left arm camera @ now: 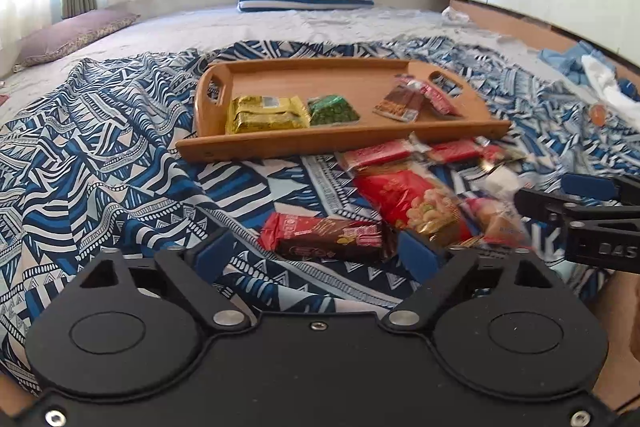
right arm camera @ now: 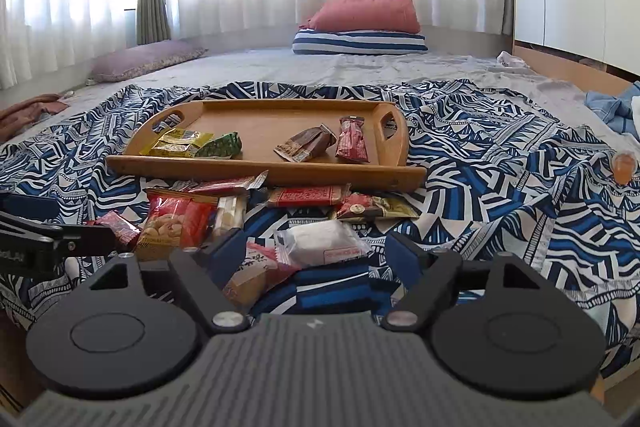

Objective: Organize snacks
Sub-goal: 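Grasp a red chocolate bar with the left tool while the right grasps a pink-white packet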

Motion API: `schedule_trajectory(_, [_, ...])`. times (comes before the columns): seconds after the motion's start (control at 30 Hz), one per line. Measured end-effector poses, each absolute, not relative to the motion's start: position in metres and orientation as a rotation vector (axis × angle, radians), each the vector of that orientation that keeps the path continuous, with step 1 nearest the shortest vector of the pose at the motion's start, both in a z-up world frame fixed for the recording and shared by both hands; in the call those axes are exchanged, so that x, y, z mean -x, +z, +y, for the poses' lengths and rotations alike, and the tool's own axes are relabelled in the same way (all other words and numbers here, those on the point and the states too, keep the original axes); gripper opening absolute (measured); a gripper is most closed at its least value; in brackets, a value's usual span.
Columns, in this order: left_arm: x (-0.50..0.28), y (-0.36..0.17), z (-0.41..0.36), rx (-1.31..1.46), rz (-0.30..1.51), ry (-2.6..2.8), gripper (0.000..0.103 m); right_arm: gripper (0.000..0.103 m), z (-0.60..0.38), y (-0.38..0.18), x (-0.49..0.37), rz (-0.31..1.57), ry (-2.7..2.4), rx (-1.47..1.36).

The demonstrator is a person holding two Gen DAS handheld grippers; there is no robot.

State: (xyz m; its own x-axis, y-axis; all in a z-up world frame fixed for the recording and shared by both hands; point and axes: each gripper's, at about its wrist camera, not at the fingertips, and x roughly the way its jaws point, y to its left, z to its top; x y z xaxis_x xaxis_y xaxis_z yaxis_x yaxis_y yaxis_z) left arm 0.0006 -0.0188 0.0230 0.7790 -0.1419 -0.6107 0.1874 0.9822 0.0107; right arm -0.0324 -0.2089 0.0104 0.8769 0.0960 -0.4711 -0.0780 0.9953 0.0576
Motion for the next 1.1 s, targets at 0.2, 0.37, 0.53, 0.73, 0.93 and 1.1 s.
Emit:
schedule_trajectory(0.2, [-0.015,0.012,-0.018,-0.07,0.676,-0.158,0.081,0.083,-0.201,0.003,0.033,0.51,0.112,-0.063])
schedule_trajectory(0.37, [-0.021,0.006,-0.024,-0.079,0.678,-0.155,0.082,0.081,-0.19,-0.001,0.03,0.523,0.141,-0.061])
schedule_trajectory(0.53, [-0.024,0.003,-0.026,-0.061,0.685,-0.155,0.083,0.077,-0.177,-0.003,0.026,0.525,0.14,-0.02])
schedule_trajectory(0.73, [-0.03,0.003,-0.024,-0.016,0.683,-0.14,0.084,0.073,-0.17,-0.004,0.025,0.518,0.109,0.017])
schedule_trajectory(0.93, [-0.033,0.001,-0.025,-0.004,0.682,-0.137,0.083,0.072,-0.166,-0.005,0.027,0.514,0.096,0.073])
schedule_trajectory(1.1, [-0.033,0.001,-0.028,-0.014,0.676,-0.142,0.07,0.072,-0.163,-0.009,0.017,0.554,0.105,0.051])
